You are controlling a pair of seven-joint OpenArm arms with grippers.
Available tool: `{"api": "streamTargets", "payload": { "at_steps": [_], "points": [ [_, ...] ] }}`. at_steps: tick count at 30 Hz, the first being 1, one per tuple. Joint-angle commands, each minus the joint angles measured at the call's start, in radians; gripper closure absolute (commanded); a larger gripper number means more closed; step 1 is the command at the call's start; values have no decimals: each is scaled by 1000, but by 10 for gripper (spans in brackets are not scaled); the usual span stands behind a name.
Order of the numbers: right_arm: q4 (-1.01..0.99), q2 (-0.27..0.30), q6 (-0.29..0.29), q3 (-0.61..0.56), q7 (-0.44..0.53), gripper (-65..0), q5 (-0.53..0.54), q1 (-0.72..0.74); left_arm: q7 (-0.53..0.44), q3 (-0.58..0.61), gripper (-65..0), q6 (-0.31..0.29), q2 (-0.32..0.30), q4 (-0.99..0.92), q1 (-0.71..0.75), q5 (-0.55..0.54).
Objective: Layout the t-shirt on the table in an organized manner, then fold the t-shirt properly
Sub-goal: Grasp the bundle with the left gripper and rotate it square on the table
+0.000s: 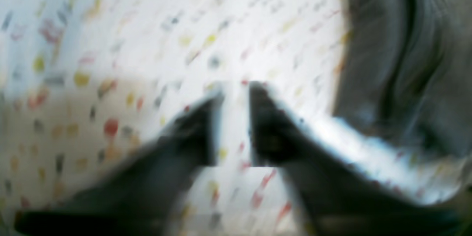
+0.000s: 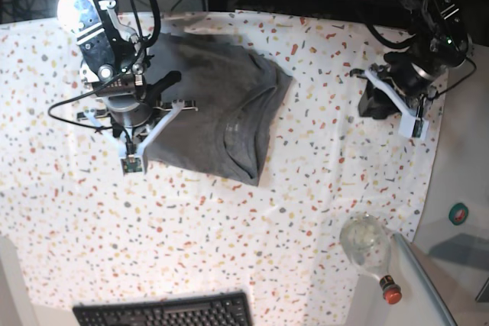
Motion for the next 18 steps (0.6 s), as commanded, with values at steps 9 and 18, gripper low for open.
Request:
{"api": "streamTargets", "payload": {
  "at_steps": [9,18],
  "points": [
    [-42,0,5,-4,17,0,1,0,-15,299,-650,-3,68,-286,-179,-11],
    [-42,9,6,10,20,0,1,-17,-171,374,-650,100,105,-609,-275,-10]
  ]
}}
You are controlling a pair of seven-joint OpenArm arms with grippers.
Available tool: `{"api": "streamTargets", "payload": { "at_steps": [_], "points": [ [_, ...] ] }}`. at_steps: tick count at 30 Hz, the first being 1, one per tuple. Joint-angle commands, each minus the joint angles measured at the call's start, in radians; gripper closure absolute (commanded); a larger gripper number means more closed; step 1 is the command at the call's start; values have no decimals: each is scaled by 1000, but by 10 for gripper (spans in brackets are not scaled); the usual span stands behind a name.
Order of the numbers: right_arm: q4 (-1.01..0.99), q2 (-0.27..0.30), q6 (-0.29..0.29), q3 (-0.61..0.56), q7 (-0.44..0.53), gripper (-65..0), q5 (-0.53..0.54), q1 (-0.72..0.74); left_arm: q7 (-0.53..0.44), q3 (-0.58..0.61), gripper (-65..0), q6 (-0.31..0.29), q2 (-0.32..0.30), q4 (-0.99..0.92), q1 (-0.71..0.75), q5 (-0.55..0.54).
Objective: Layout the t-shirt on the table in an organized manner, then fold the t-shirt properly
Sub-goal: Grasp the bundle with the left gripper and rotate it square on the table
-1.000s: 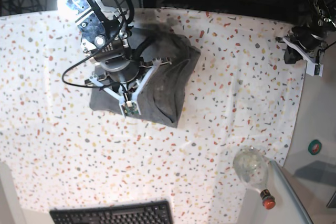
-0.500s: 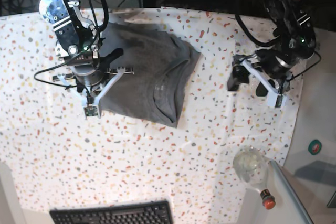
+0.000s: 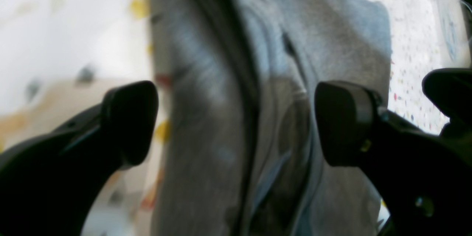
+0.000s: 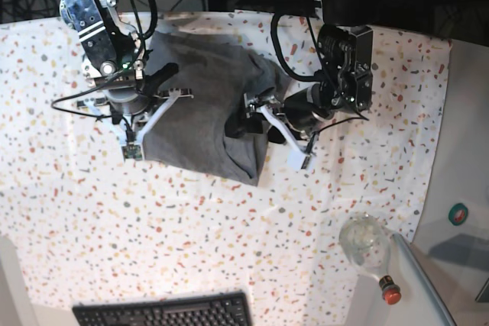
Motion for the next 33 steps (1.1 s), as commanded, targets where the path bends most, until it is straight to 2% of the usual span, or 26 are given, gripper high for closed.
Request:
{"api": "streamTargets", "payload": {
  "at_steps": [1,3,4,7,8,9,11,14,17,20,22,26,29,33],
  "points": [
    [17,15,1,16,14,0,-7,6,19,20,-650,13,6,-6,-9,11],
    [17,18,1,38,26,0,-7,6,19,34,-650,27,6,-9,-12,17],
    [17,18,1,61,41,0,-7,1,20,34,-592,33,5,-6,-12,17],
    [17,18,1,150,97,0,-5,-28,22,49,-237,59,-24,-4,-24,17],
    [17,18,1,180,115,0,-5,-29,25,66,-110,82,-34,-6,-37,18],
    [16,18,1,210,121,0,-5,-31,25,89,-10,107,-49,-9,-49,18],
    [14,18,1,266,127,0,-5,-31,26,167,0,140,-86,-11,-77,18],
    [14,18,1,331,129,0,-5,-29,66,377,0,140,-170,-14,-164,18],
    [5,19,1,384,129,0,-5,-26,85,649,0,140,-247,-14,-278,18],
    [-19,19,1,412,129,0,-5,-23,83,920,0,140,-293,-11,-396,18],
    [-33,19,1,414,129,0,-5,-23,63,1054,0,140,-297,-12,-457,18],
    [-49,18,1,414,129,0,-5,-31,-78,1246,0,143,-287,-14,-526,18],
    [-49,18,1,414,129,0,-5,-46,-141,1309,0,143,-251,-15,-532,26],
    [-47,18,1,414,124,0,-5,-52,-175,1336,0,140,-193,-26,-517,180]
  ]
}}
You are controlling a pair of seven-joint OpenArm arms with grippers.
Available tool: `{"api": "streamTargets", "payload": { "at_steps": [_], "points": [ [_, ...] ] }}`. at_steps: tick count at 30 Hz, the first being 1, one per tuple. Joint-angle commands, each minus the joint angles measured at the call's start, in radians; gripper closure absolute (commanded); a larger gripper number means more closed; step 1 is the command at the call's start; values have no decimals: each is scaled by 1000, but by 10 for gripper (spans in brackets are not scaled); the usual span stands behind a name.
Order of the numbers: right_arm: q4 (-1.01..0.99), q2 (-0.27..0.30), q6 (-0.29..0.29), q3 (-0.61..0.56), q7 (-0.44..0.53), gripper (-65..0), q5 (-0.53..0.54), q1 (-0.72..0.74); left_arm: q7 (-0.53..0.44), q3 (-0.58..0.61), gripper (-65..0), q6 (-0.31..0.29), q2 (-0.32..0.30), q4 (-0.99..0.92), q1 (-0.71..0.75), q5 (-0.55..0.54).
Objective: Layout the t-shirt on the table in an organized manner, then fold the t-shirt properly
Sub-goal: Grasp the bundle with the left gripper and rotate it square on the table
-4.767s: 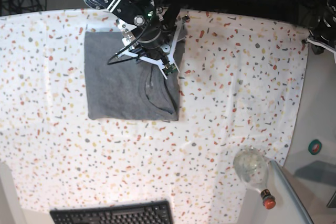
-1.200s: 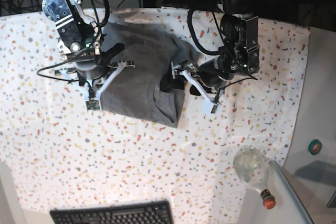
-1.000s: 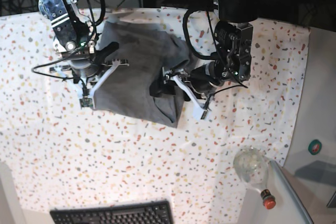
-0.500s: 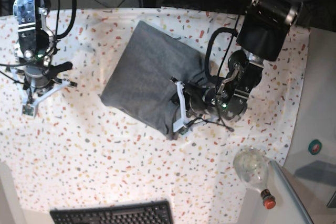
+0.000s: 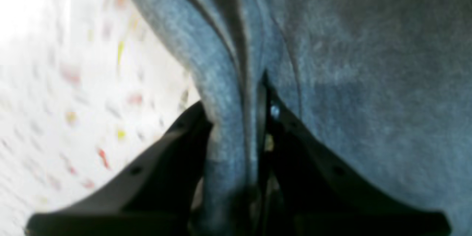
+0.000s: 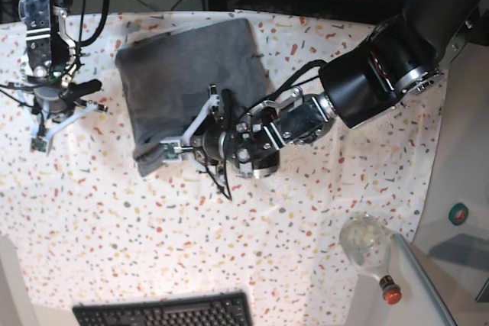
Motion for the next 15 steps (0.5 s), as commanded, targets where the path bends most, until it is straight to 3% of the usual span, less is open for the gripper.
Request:
{"api": "streamTargets", "payload": {
  "at_steps": [1,6,15],
  "points": [
    [17,8,-1,4,19,0,-12,9,-23,-14,0,8,20,-9,-16,33],
    [18,6,-1,4,20,0,-12,-1,-26,-68,0,8,77,-71,4,154],
    [17,3,-1,-1,20,0,-11,0,-31,-66,0,8,110,-77,-23,165]
  ]
}}
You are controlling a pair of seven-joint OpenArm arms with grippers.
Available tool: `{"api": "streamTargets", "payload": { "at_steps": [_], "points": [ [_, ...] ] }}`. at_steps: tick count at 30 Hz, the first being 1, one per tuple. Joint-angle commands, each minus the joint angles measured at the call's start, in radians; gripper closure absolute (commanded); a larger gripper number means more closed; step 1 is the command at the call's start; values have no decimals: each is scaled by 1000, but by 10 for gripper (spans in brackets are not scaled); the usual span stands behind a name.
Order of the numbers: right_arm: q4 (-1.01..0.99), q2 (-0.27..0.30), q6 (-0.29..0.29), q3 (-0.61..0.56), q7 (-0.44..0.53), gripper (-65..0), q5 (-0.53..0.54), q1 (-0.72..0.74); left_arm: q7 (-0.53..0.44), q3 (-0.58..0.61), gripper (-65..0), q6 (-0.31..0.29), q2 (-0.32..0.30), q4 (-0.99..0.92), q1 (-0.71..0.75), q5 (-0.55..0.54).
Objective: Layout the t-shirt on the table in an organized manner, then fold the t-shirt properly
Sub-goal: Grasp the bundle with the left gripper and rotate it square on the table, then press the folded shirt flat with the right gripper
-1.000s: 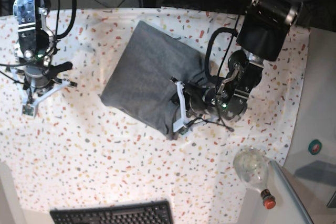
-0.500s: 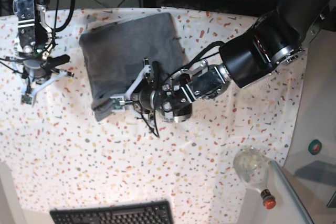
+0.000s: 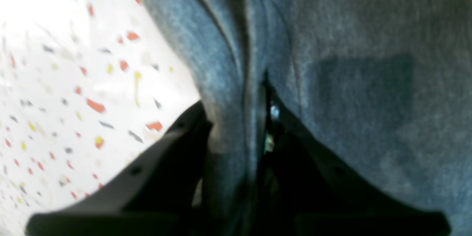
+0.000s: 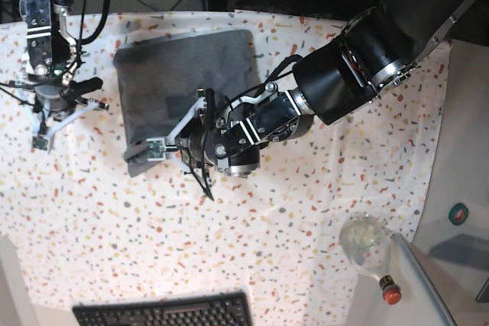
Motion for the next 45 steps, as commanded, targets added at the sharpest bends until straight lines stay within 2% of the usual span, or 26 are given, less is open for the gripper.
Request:
{"api": "streamTargets", "payload": {
  "at_steps": [1,5,15,16,20,22,24,28,31,34,35,36,37,39,42,43,45],
  "points": [
    [16,6,-1,0,17,0,-10,10,-35,-4,0,9,12,13,-38,-1],
    [16,6,-1,-1,17,0,-10,11,-129,-4,0,9,14,11,-44,-1],
    [16,6,-1,-1,17,0,-10,13,-129,-5,0,9,15,13,-49,-1],
    [16,6,-1,-1,17,0,-10,13,-129,-5,-56,9,15,13,-49,-1],
    [16,6,-1,-1,17,0,-10,13,-127,-12,-397,9,15,19,-59,-1],
    [16,6,-1,-1,17,0,-10,13,-125,-12,-546,9,15,19,-72,-10],
    [16,6,-1,-3,17,0,-10,13,-125,-13,-650,9,14,21,-85,-12],
    [16,6,-1,-3,17,0,-10,13,-125,-38,-650,9,14,33,-102,-13],
    [16,6,-1,-3,21,0,-10,14,-107,-197,-648,9,3,110,-70,-15],
    [18,7,-1,-1,23,0,-10,14,22,-453,-523,9,-34,264,31,-13],
    [18,9,0,-3,23,0,-10,14,51,-533,-464,9,-44,314,71,-13],
    [18,9,3,-4,24,0,-10,16,79,-625,-377,9,-57,372,125,-13],
    [21,9,20,-4,32,0,-10,19,100,-716,-267,9,-69,429,177,-13],
    [21,7,112,-4,60,0,-10,37,119,-875,-13,9,-94,496,280,-13],
    [16,3,278,-21,63,0,-12,83,122,-1086,0,9,-129,544,429,-13],
    [16,3,316,-50,63,0,-12,99,122,-1141,0,9,-143,554,479,-13],
    [18,4,353,-139,58,0,-13,142,120,-1271,0,9,-167,573,590,-13]
  ]
}}
